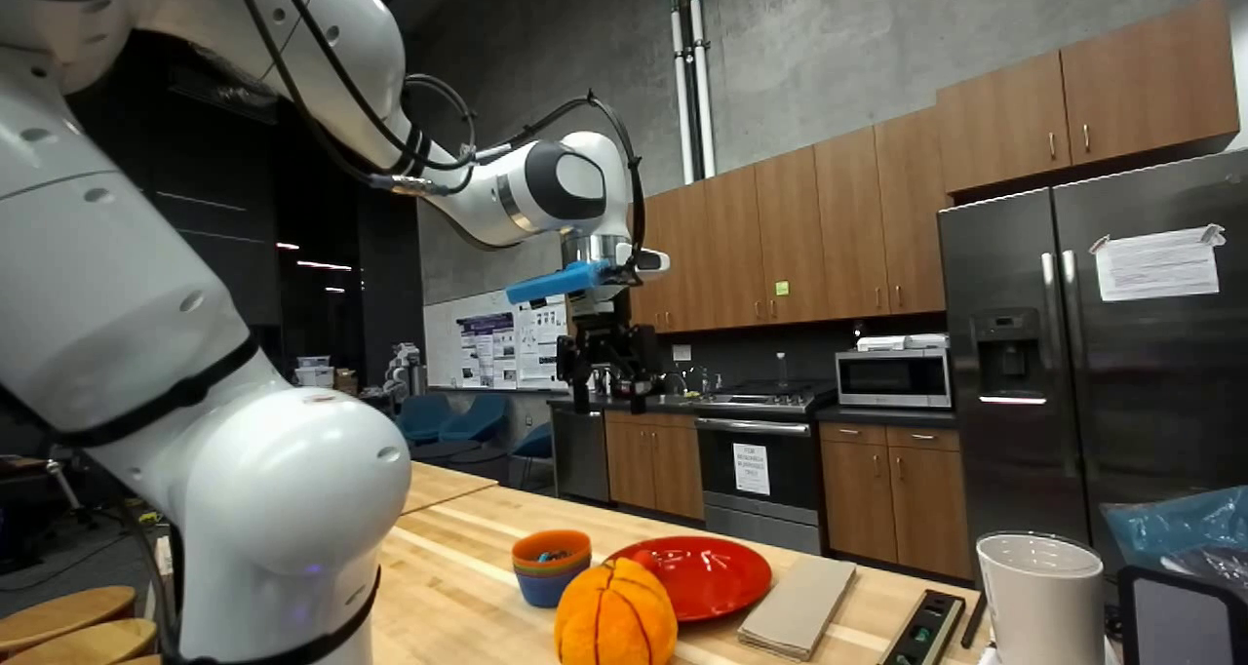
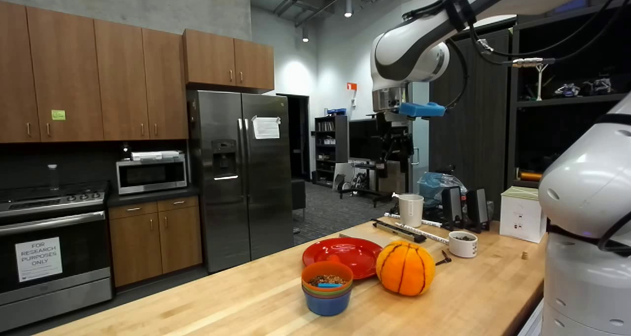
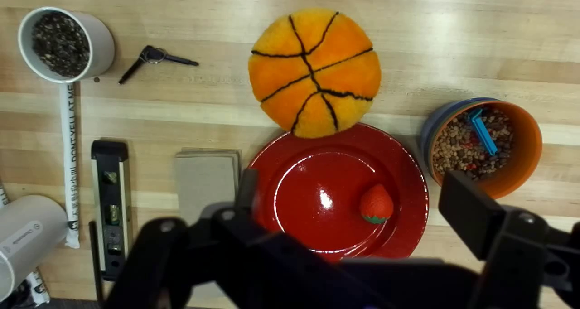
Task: Move the orange plush toy to the left.
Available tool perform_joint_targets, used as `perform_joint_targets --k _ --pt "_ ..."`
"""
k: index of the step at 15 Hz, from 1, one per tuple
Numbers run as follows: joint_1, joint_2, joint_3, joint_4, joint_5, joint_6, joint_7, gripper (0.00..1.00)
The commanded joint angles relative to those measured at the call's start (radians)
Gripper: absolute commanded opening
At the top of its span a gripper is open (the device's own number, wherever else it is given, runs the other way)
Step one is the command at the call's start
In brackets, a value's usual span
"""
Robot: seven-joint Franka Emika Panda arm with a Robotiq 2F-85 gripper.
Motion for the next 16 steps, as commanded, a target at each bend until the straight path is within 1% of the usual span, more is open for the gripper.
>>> perform_joint_targets --k 1,9,12,16 --pt "0.002 0.000 -0.002 0.002 -0.001 -0.002 0.001 1.00" --pt "0.002 0.000 -0.002 0.002 -0.001 -0.002 0.001 1.00" --pt "0.024 -0.008 0.023 -0.029 0.013 0.029 0.018 1.00" --pt "0.082 0.006 0.085 -0.088 0.018 0.087 0.025 1.00"
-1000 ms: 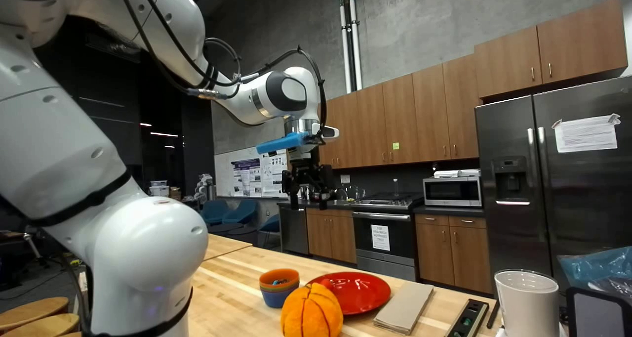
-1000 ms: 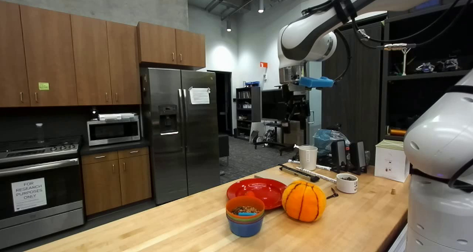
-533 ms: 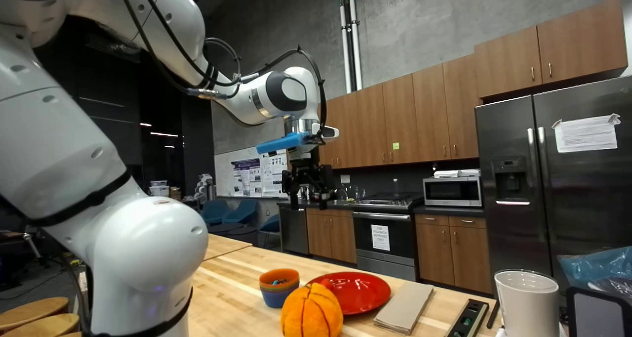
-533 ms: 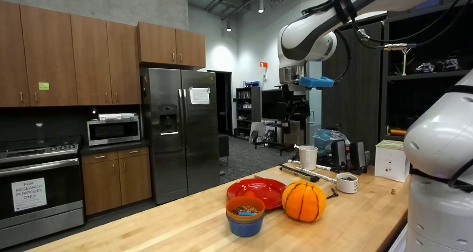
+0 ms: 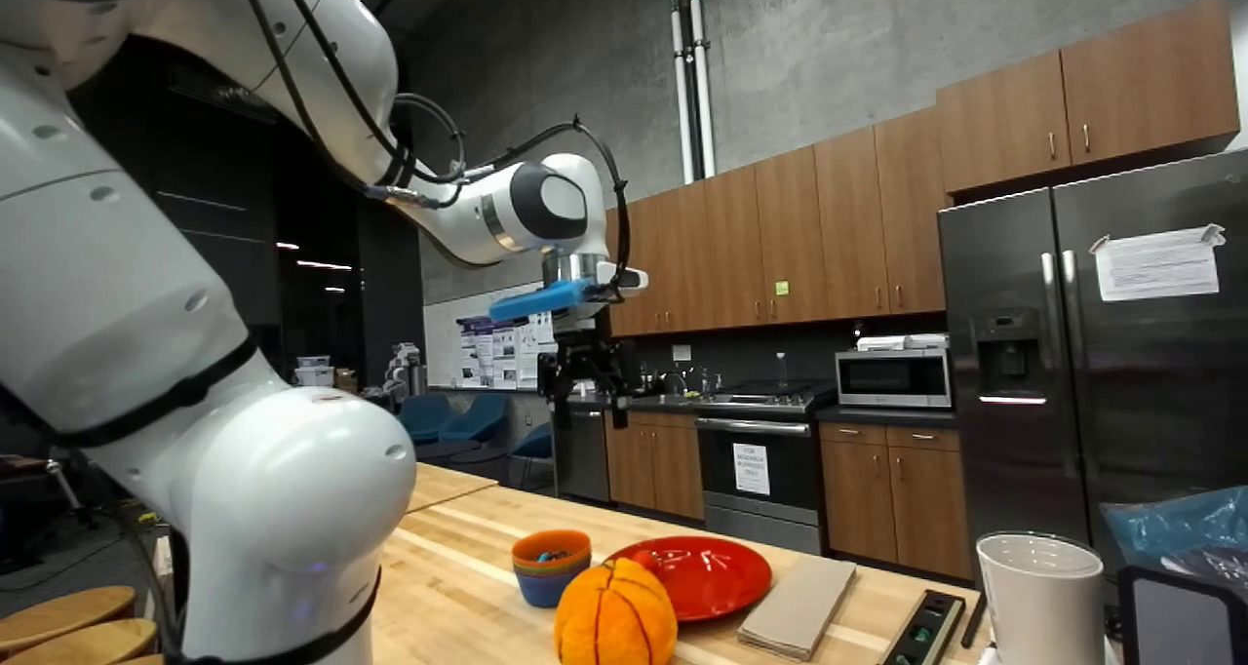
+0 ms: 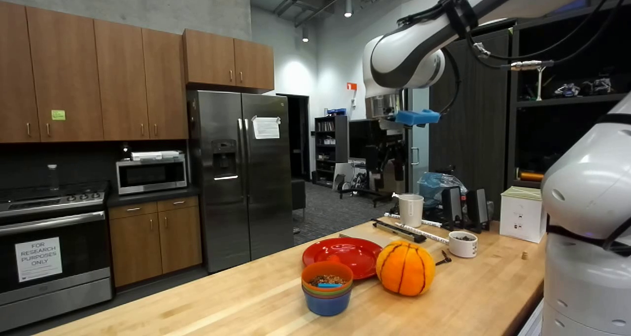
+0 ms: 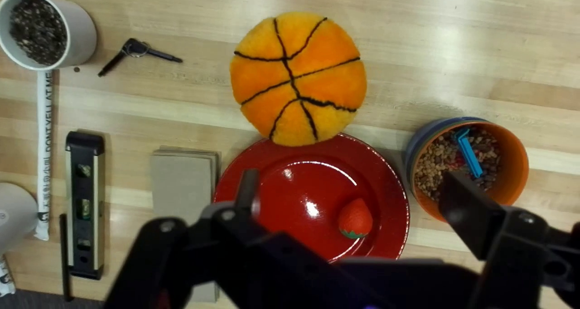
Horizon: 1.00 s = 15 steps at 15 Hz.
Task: Move the orange plush toy to the left.
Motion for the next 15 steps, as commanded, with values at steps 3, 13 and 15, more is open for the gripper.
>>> perform_joint_targets --k 3,13,15 --pt "0.079 0.050 0.086 -0.085 0.003 0.091 0.038 1.00" --pt "0.046 0.240 0.129 -0.195 -0.163 0.184 0.159 1.00" --pt "0.053 0.277 0.131 -0.197 -0.160 0.222 0.169 1.00"
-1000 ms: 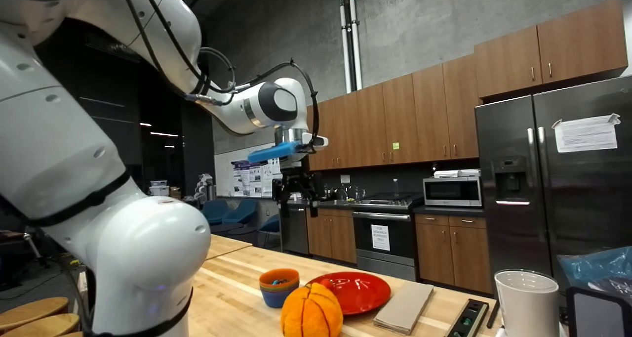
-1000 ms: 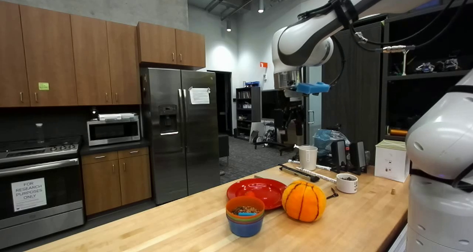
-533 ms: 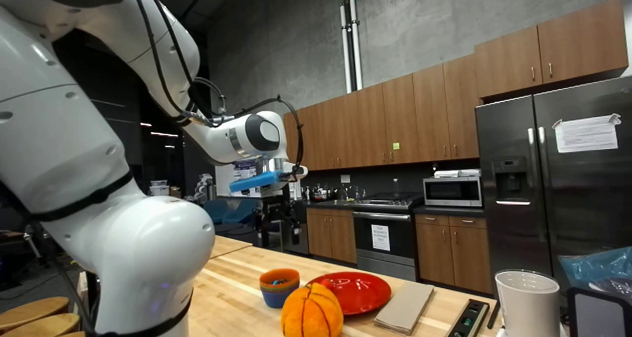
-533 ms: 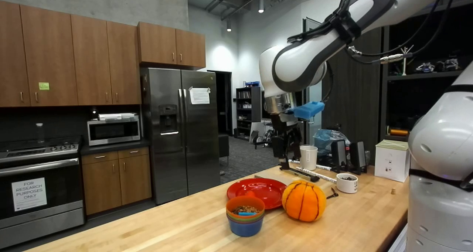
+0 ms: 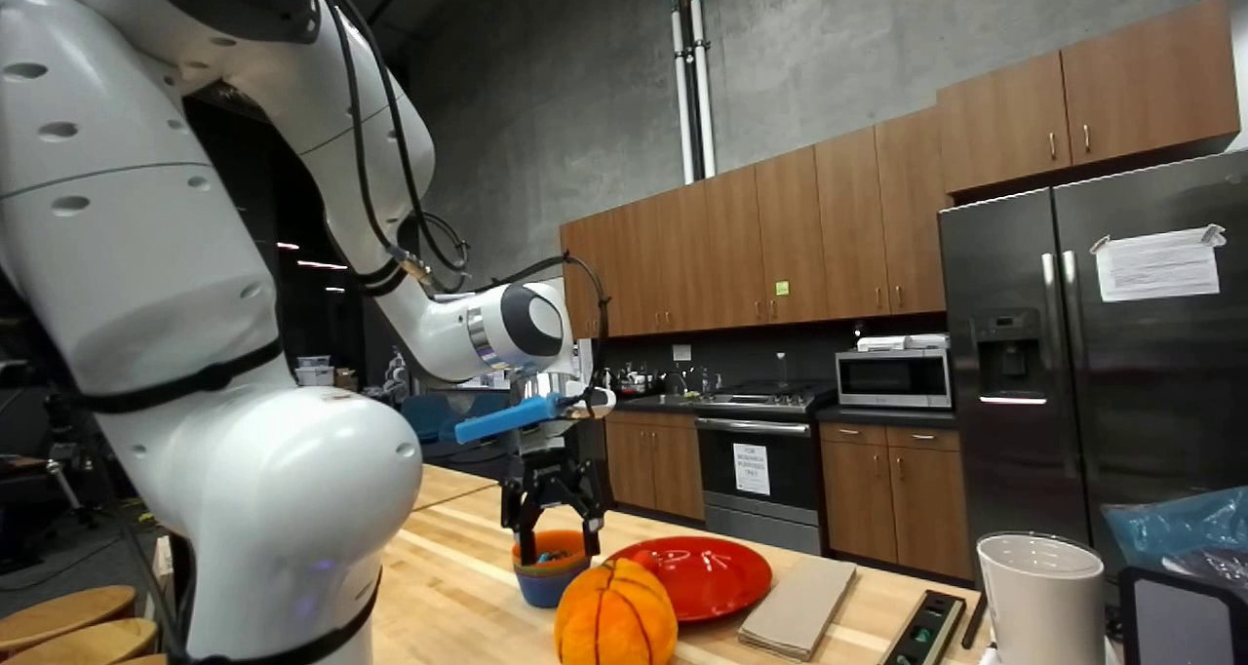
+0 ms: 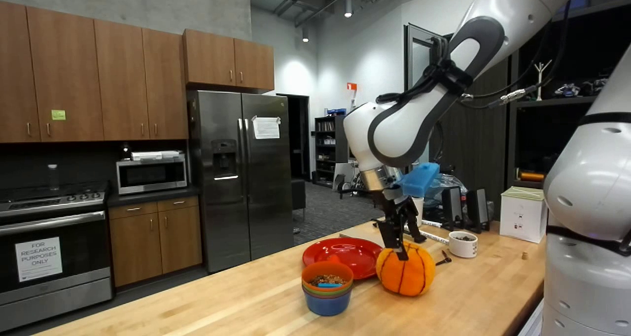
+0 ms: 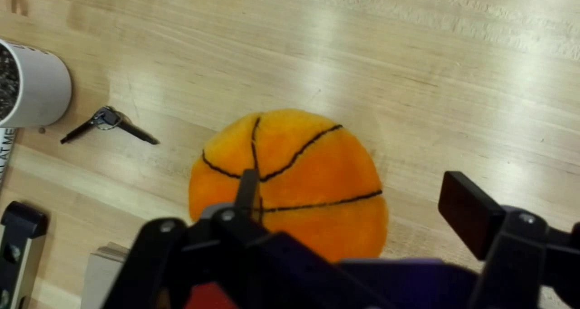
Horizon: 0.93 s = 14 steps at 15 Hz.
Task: Move the orange plush toy to the left.
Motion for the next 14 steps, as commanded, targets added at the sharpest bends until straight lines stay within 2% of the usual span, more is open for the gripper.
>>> perform_joint_targets --k 1,5,8,10,11,14 --pt "0.002 0.082 0.008 0.001 -0.024 0.086 0.045 1.00" --pt "-0.020 0.137 0.027 0.001 -0.115 0.185 0.123 1.00" --pt "-0.058 0.155 0.031 0.001 -0.267 0.186 0.223 1.00" --pt "-0.077 0.166 0.027 0.001 -0.349 0.171 0.278 0.74" --pt "-0.085 0.171 0.024 0.001 -0.383 0.166 0.301 0.70" --pt "-0.094 0.189 0.017 0.001 -0.435 0.163 0.344 0.46"
